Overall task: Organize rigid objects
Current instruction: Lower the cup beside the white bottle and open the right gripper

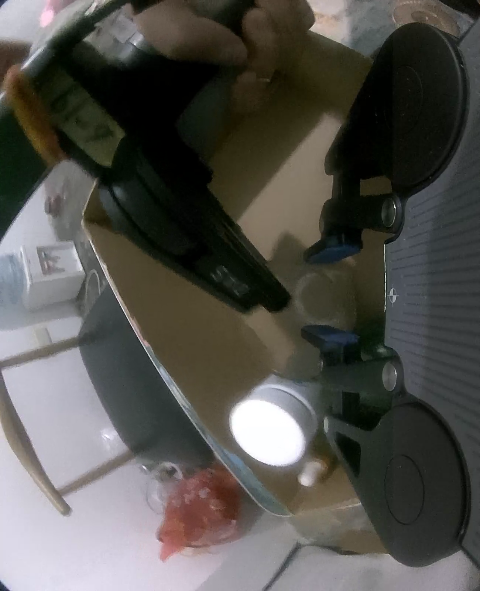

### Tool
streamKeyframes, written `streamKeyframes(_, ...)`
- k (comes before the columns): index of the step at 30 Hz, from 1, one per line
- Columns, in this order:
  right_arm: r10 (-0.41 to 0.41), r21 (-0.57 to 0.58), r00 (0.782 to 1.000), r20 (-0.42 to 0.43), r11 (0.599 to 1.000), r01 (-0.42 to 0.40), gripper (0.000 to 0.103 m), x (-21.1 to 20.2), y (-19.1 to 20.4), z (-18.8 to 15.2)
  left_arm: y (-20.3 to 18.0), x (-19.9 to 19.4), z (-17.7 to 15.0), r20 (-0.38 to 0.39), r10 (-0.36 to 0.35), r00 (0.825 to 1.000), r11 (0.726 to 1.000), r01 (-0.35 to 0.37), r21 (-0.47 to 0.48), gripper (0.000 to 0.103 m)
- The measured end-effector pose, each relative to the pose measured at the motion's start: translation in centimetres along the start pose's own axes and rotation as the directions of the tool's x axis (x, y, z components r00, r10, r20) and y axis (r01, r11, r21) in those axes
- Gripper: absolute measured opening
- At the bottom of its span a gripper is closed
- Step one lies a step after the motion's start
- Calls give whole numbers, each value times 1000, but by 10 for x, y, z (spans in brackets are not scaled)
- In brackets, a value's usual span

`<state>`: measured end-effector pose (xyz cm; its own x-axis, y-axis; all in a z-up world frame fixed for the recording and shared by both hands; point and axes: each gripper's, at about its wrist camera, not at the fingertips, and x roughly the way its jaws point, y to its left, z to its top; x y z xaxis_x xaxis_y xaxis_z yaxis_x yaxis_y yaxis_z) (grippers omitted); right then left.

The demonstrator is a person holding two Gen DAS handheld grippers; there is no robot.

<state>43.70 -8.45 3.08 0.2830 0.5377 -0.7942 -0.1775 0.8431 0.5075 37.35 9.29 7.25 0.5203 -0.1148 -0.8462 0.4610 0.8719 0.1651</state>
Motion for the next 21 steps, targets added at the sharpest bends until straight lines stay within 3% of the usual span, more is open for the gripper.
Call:
streamKeyframes(3, 13, 8, 1000, 0, 1000, -13, 25, -2, -3, 0, 0, -10, -6, 22, 14, 1000, 1000, -14, 13, 48)
streamKeyframes(6, -5, -10, 1000, 5, 1000, 5, 25, -2, -1, -1, 0, -2, -7, -28, 50, 998, 998, -48, 46, 55)
streamKeyframes(12, -10, -20, 1000, 22, 1000, 10, 25, -3, -3, 1, -5, 7, -1, -13, 50, 999, 998, -50, 31, 52)
streamKeyframes(15, -32, -18, 998, 46, 999, 33, 26, -4, -5, 4, 1, 9, 8, -6, 22, 1000, 999, -22, -39, 51)
streamKeyframes(21, -24, 34, 996, 91, 999, 21, 26, 1, -14, 17, 5, 15, 16, 2, 53, 999, 991, -52, -121, 42)
